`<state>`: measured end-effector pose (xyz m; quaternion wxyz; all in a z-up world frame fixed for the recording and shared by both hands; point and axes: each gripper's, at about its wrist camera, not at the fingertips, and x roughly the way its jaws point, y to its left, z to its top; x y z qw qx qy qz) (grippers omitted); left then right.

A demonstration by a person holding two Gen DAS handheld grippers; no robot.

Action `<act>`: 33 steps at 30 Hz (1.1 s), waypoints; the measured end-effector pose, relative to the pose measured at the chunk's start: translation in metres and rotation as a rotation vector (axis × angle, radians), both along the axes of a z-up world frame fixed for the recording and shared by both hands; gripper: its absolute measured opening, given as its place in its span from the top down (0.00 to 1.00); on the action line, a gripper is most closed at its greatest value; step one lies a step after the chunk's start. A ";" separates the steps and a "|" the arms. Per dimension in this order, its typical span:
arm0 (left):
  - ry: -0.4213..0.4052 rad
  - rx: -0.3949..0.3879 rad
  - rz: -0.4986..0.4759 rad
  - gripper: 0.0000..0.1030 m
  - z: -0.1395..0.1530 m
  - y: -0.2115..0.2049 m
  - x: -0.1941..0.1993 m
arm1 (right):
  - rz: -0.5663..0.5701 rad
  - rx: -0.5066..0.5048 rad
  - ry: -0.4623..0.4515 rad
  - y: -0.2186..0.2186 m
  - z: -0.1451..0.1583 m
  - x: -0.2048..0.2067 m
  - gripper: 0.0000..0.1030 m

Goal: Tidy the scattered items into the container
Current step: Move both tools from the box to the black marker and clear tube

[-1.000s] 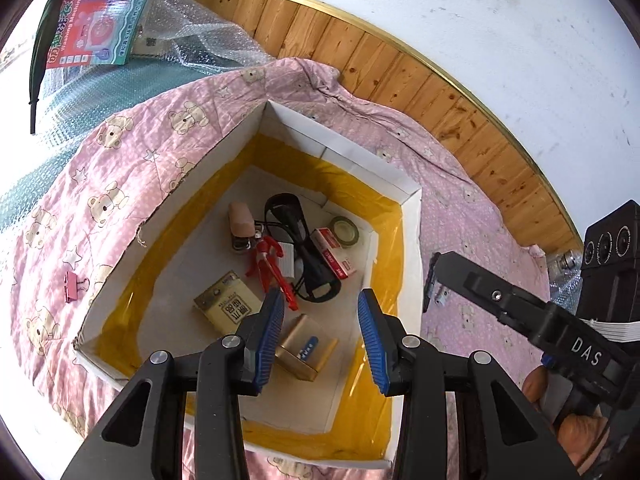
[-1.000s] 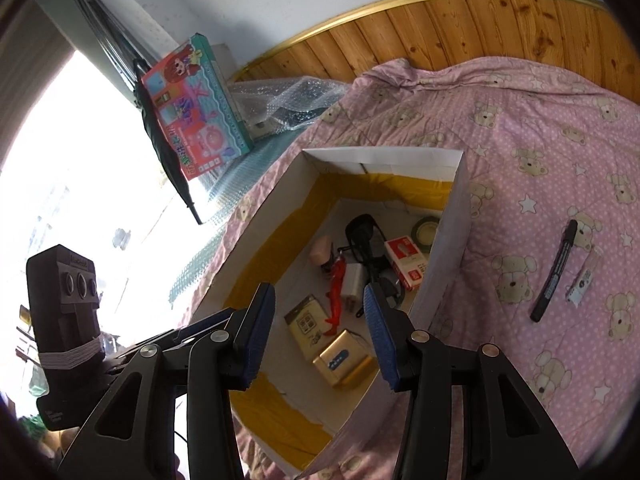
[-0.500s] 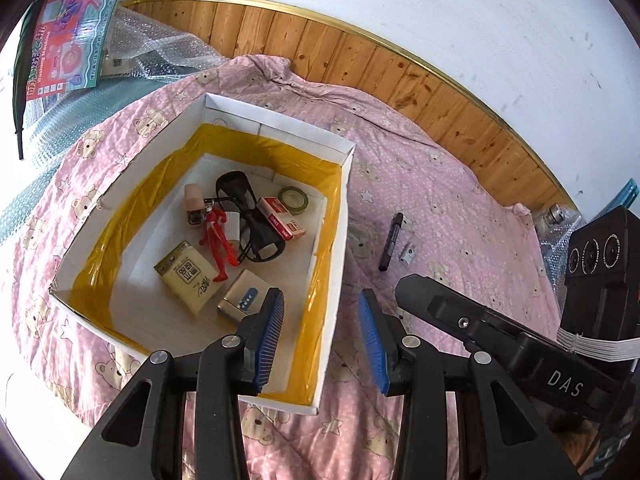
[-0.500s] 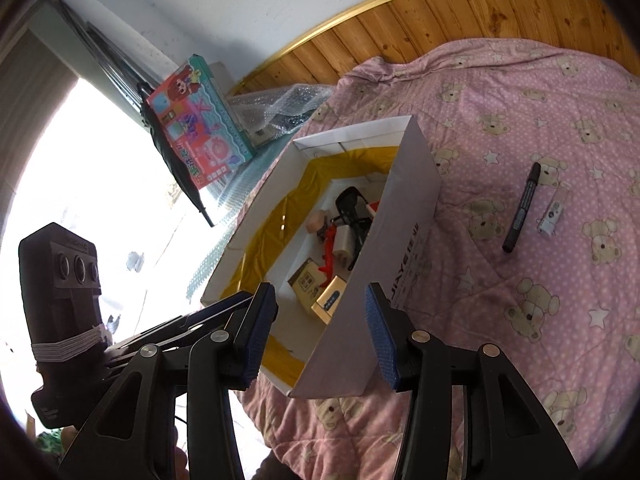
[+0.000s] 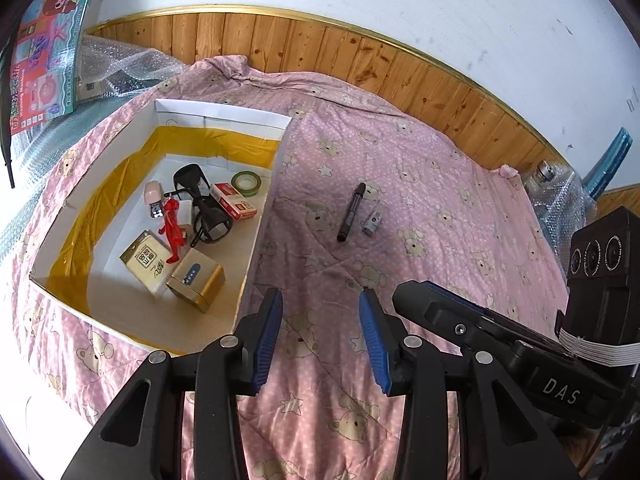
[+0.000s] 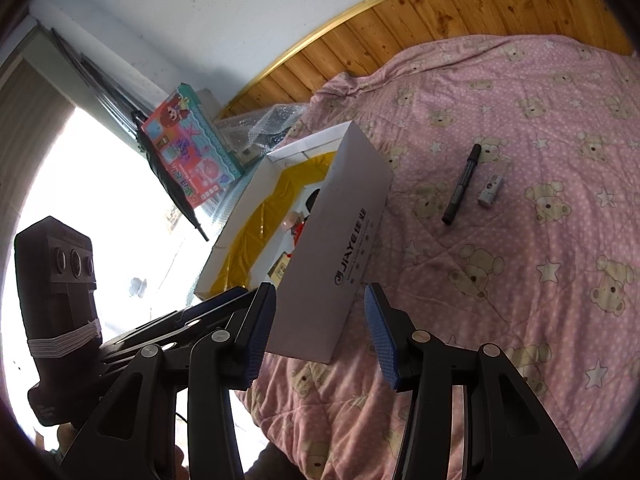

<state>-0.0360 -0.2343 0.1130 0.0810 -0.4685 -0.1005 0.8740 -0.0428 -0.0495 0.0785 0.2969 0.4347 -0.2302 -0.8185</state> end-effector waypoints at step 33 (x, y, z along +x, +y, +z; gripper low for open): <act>-0.111 -0.080 -0.164 0.56 -0.068 0.093 -0.081 | -0.172 0.029 -0.136 0.079 -0.053 -0.057 0.57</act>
